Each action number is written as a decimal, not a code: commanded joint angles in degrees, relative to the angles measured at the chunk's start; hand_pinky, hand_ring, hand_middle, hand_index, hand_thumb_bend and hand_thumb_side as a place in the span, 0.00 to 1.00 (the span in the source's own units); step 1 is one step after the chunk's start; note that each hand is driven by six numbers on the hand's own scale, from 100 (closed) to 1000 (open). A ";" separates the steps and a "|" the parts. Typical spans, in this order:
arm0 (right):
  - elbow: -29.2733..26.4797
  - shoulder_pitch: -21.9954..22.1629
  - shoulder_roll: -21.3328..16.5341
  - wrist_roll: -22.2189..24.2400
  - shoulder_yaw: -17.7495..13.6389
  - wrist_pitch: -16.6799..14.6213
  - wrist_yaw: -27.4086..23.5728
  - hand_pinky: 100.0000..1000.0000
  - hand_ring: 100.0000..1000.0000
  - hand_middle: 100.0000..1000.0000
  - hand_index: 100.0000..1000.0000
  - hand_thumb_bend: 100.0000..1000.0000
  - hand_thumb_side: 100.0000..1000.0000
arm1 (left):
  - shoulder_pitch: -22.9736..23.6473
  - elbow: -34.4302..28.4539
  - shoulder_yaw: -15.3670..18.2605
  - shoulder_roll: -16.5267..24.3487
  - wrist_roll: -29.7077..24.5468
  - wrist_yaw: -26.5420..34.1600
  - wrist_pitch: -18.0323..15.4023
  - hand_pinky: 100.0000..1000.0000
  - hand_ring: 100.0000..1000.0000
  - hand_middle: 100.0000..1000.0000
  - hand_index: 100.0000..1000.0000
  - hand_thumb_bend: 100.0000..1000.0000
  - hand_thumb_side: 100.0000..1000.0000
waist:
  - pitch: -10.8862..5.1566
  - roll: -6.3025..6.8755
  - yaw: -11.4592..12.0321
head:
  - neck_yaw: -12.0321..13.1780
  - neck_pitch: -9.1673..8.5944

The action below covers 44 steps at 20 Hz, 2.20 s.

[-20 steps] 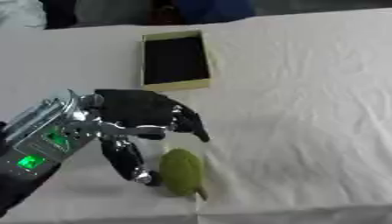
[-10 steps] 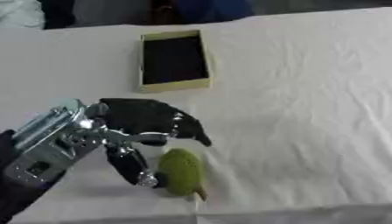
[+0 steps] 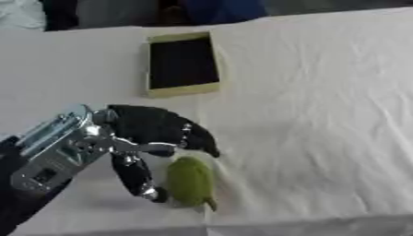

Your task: Pick up objects on the table and place them in the box.

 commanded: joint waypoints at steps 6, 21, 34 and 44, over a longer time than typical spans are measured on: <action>-1.42 -0.56 -0.81 -0.09 -0.36 0.51 -0.16 0.70 0.52 0.56 0.90 0.00 0.57 | -0.49 4.30 -0.70 -0.83 3.02 0.68 -3.83 0.73 0.89 0.84 0.95 0.26 0.00 | -0.81 -0.05 -0.27 | -0.12 0.29; -1.93 -0.54 -0.25 -0.48 -0.43 1.31 -0.02 0.70 0.51 0.55 0.90 0.00 0.58 | -0.57 10.26 -1.03 -2.72 -0.42 0.99 -10.46 0.77 0.94 0.88 1.00 0.48 0.00 | -0.84 0.16 -0.70 | -0.15 0.29; -2.10 -0.35 -0.02 -0.61 -0.53 1.67 0.12 0.70 0.51 0.54 0.90 0.00 0.58 | -1.03 4.97 0.48 0.62 4.10 -3.40 -11.01 0.69 0.82 0.74 0.88 0.48 0.00 | -0.82 0.36 -0.80 | -0.40 0.29; -2.26 -0.33 0.18 -0.73 -0.57 1.82 0.17 0.70 0.51 0.54 0.90 0.00 0.58 | 1.33 5.42 0.45 1.70 14.59 -8.87 -10.04 0.60 0.73 0.63 0.81 0.37 0.00 | -0.69 0.34 -0.85 | -0.22 0.29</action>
